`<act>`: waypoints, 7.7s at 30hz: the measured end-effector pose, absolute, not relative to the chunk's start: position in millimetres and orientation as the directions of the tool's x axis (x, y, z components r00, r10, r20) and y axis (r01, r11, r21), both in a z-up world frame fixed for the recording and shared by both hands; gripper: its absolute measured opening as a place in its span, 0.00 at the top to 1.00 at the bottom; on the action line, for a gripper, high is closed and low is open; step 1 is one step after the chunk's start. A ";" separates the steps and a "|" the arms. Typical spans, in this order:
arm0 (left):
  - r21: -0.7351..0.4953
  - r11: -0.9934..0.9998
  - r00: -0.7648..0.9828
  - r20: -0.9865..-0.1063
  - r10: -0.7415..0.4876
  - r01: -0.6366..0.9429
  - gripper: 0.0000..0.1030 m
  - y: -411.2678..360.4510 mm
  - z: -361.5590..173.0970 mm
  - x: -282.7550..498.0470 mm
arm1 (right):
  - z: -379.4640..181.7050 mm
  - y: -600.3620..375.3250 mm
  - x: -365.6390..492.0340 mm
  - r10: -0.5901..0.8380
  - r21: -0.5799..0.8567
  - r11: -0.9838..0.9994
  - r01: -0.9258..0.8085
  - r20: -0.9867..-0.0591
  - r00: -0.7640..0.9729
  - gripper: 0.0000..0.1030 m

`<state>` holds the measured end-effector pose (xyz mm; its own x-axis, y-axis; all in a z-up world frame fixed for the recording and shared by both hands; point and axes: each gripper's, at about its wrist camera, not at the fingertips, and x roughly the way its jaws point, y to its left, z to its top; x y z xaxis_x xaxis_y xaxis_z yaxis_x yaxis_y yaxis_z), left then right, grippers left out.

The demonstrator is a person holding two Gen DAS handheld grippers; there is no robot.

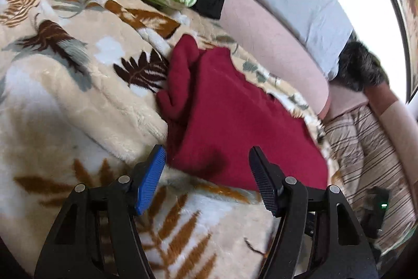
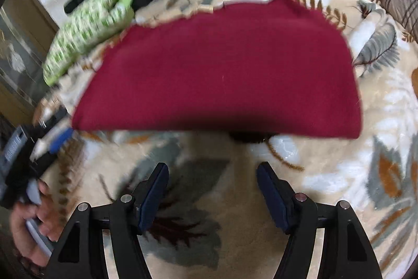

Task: Fold small clothes

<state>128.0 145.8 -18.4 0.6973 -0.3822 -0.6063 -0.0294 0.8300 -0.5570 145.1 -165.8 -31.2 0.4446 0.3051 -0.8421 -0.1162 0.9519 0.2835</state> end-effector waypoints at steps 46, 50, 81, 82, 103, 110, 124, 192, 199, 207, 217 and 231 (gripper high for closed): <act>-0.123 0.985 0.791 -0.588 -0.169 0.119 0.91 69.2 9.6 138.2 | 90.7 -175.8 211.5 0.565 0.514 0.814 -0.272 -0.591 0.576 0.20; -0.002 0.985 0.815 -0.561 -0.145 0.174 0.91 51.3 17.2 131.9 | 86.7 -139.1 307.1 0.763 0.733 0.634 -0.245 -0.542 0.353 0.19; 0.085 0.823 0.736 -0.507 -0.450 0.561 0.91 -74.7 52.3 106.7 | 89.4 -175.8 365.6 0.451 0.379 0.864 -0.331 -0.875 0.177 0.84; 0.079 0.815 0.723 -0.516 -0.459 0.574 0.91 -84.2 51.6 107.6 | 86.8 -188.1 363.1 0.448 0.380 0.871 -0.312 -0.875 0.184 0.84; -0.071 0.729 0.535 -0.632 -0.561 0.681 0.53 -86.8 37.0 63.8 | 56.5 -337.1 307.4 0.364 0.359 0.926 -0.114 -0.776 0.514 0.59; -0.429 0.832 0.497 -0.668 -0.554 0.352 0.74 -31.1 15.1 155.5 | 82.4 -283.3 243.9 0.496 0.231 0.849 -0.476 -0.661 0.563 0.58; -0.385 0.840 0.512 -0.668 -0.539 0.383 0.75 -69.5 46.9 229.8 | -2.7 -275.6 244.0 0.415 0.220 0.892 -0.395 -0.745 0.522 0.56; -0.731 0.681 0.410 -0.606 -0.682 0.054 0.53 85.7 -17.5 158.1 | -20.8 -187.1 159.8 0.720 0.731 0.673 -0.112 -0.613 0.325 0.56; -0.805 0.593 0.383 -0.559 -0.735 -0.037 0.53 91.5 -31.8 137.0 | 0.1 -186.9 152.7 0.686 0.698 0.701 -0.147 -0.605 0.404 0.49; -0.659 0.732 0.602 -0.516 -0.609 0.176 0.53 105.6 41.2 118.7 | 61.2 -206.2 117.7 0.387 0.376 0.909 -0.179 -0.601 0.700 0.49; -0.494 0.825 0.469 -0.681 -0.563 0.274 0.55 44.1 -1.0 114.3 | 22.0 -138.5 202.8 0.389 0.233 0.912 -0.338 -0.753 0.530 0.60; -0.241 0.930 0.514 -0.781 -0.355 0.277 0.36 3.5 -1.1 94.8 | 42.1 -163.4 152.1 0.342 0.196 0.935 -0.296 -0.716 0.608 0.54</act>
<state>94.8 3.5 -1.1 0.5138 -0.3551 -0.7810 0.2772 0.9302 -0.2406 152.1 -163.4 42.1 0.6079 0.3425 -0.7163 -0.2958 0.9349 0.1959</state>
